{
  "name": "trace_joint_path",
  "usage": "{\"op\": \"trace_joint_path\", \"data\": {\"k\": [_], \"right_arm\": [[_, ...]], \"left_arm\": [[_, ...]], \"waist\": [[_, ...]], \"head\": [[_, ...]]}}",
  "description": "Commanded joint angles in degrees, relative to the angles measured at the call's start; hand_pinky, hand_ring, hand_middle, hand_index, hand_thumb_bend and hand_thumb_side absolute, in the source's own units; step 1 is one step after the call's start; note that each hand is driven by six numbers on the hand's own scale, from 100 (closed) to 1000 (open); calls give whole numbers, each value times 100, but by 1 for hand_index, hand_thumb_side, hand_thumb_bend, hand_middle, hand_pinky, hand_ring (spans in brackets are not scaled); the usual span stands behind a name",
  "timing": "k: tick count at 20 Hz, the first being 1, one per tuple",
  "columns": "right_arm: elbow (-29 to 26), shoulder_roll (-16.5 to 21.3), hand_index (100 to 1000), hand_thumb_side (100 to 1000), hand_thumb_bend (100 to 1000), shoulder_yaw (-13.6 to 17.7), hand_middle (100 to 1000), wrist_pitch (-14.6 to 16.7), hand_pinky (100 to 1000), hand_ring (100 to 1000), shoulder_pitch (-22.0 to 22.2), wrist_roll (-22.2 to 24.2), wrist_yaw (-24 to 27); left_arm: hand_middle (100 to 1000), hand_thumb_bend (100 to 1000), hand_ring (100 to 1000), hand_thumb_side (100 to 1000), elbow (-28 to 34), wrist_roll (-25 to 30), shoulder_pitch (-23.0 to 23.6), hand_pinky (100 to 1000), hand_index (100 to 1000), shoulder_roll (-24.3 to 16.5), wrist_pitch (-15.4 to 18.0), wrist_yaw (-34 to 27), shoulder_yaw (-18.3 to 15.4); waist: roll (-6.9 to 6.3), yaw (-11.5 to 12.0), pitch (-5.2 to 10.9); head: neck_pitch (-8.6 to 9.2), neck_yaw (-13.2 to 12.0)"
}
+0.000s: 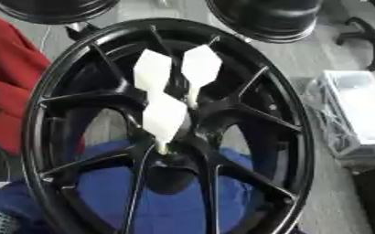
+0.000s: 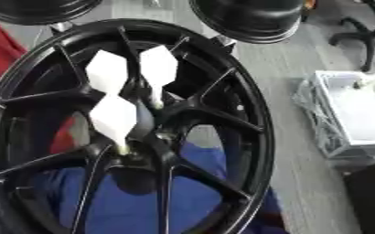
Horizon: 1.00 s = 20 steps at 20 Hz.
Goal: Pull the pin out of the wheel hub.
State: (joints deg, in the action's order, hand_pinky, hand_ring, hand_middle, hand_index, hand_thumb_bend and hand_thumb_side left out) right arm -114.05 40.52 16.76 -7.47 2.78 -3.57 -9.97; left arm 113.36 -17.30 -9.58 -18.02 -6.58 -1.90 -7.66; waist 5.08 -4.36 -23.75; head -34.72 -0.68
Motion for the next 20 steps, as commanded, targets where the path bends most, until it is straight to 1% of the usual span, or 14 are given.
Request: {"op": "trace_joint_path", "data": {"k": [1,2,3,4,5,6,8,10,13,15,17,19,20], "right_arm": [[-54,-478,717,299,100,95,617,-3,834,794,214,-192,-401],[-54,-621,782,381,100,78,690,-13,846,821,283,-208,-507],[-54,-790,841,561,100,63,762,-34,864,859,356,-211,-601],[-54,-936,885,709,100,45,817,-50,879,893,410,-205,-683],[-54,-1068,904,808,100,26,846,-68,886,909,450,-175,-729],[-54,-1167,928,857,100,14,879,-78,898,927,473,-145,-743],[-54,-1331,943,867,100,10,896,-66,905,942,486,-104,-679],[-54,-1414,943,864,100,37,899,-75,906,943,484,-133,-588],[-54,-1461,937,851,100,94,897,-117,906,941,461,-266,-431],[-54,-1457,936,824,100,118,897,-150,906,941,445,-356,-344],[-54,-1442,914,811,100,121,867,-155,899,925,419,-419,-262],[-54,-1421,882,798,100,97,835,-58,891,907,379,-538,-102],[-54,-1409,858,877,100,80,817,32,886,894,353,-635,0]], "left_arm": [[594,354,739,604,123,-31,-60,706,640,-32,22,11,-56],[594,354,739,603,123,-33,-65,705,640,-30,26,10,-56],[594,355,739,603,123,-34,-70,705,640,-25,28,8,-56],[594,354,739,603,123,-35,-73,705,640,-20,27,5,-55],[594,354,739,604,123,-34,-75,705,640,-14,26,2,-54],[595,355,739,603,123,-33,-76,705,640,-11,26,0,-55],[595,357,740,602,123,-39,-80,705,640,-5,32,-4,-63],[595,358,740,602,123,-43,-76,705,640,1,35,-9,-70],[595,359,742,602,123,-42,-74,705,640,14,36,-18,-72],[595,359,744,602,123,-41,-75,704,640,15,37,-21,-72],[595,360,744,601,123,-41,-78,704,640,13,40,-24,-70],[595,359,744,601,123,-38,-85,704,640,12,43,-26,-66],[595,382,744,609,123,-39,-90,703,640,13,45,-27,-65]], "waist": [[-34,-12,72],[-43,-14,70],[-54,-21,69],[-64,-26,70],[-74,-30,73],[-82,-32,77],[-103,-39,92],[-117,-46,106],[-134,-60,131],[-144,-67,144],[-151,-72,153],[-157,-73,159],[-159,-71,162]], "head": [[6,-43],[7,-48],[6,-50],[1,-49],[-5,-45],[-10,-41],[-11,-22],[-5,-18],[-3,-25],[-5,-30],[-8,-31],[-7,-37],[-1,-38]]}}
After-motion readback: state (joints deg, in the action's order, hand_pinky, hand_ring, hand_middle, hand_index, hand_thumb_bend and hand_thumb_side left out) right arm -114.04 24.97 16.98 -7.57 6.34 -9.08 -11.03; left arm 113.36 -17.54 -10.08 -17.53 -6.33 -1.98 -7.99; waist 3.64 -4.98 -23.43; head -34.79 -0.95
